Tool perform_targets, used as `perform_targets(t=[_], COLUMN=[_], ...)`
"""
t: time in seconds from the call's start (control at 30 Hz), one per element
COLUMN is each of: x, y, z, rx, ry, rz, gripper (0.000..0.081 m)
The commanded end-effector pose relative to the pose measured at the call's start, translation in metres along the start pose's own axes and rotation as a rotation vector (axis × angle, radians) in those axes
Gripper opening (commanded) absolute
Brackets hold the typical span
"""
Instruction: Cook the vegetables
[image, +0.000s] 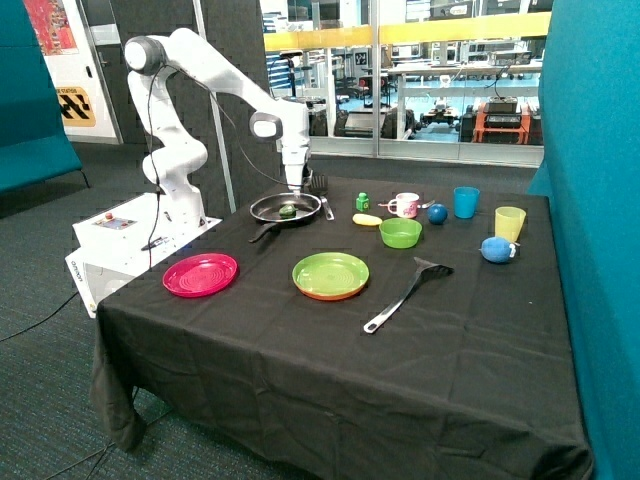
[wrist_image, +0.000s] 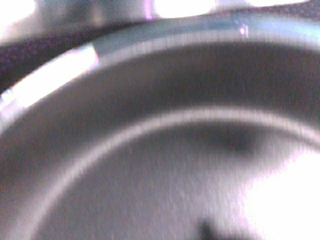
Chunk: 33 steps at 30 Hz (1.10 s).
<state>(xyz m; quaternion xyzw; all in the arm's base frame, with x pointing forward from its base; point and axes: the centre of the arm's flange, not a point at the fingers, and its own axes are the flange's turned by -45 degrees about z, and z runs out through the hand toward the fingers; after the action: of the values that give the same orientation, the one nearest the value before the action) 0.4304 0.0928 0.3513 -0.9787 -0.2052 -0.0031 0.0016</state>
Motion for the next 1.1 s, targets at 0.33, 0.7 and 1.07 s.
perform_targets(t=[0.33, 0.7, 1.07], x=[0.091, 0.117, 0.132], y=[-0.002, 0.019, 0.043], z=[-0.020, -0.019, -0.009], rx=[-0.0021, -0.0027, -0.0030], ry=[-0.0066, -0.0064, -0.0063], rz=[0.087, 0.256, 0.373], gripper=[0.0535, 0.0513, 0.0597])
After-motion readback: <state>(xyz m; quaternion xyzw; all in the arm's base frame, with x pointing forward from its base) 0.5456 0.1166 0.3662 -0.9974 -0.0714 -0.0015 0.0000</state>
